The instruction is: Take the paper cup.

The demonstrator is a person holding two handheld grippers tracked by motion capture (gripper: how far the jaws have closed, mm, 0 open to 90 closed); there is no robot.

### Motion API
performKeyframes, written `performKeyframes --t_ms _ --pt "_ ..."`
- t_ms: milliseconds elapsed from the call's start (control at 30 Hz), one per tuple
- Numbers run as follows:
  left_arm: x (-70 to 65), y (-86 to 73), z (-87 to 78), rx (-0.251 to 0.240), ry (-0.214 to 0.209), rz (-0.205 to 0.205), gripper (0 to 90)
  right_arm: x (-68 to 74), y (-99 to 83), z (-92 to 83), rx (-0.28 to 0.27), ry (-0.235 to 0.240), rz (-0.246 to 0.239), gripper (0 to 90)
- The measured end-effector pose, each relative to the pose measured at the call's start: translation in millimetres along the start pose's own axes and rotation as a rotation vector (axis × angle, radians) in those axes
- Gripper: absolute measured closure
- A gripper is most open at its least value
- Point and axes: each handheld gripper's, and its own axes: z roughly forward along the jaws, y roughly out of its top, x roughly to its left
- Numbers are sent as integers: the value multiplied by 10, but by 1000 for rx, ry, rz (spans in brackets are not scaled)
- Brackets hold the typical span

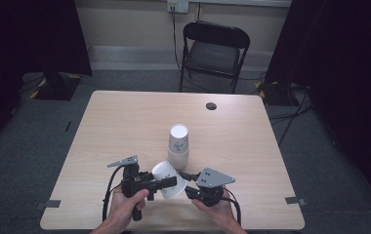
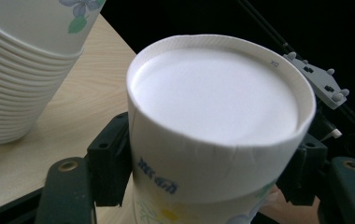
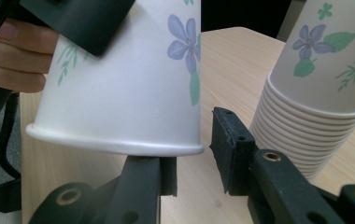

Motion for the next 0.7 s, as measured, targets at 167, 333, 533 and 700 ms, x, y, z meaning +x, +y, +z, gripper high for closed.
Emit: performKeyframes --t_ms 167,333,533,700 --pt "-7 -18 14 22 2 18 305 3 17 -13 -6 -4 -15 807" --pt "3 -26 24 34 -4 24 292 -13 28 -27 -4 -1 -18 833" --pt "0 -29 11 37 -9 53 283 -4 30 -29 -4 2 -26 839" --pt "-8 -35 19 68 13 105 215 -44 27 -52 -12 -8 -15 851"
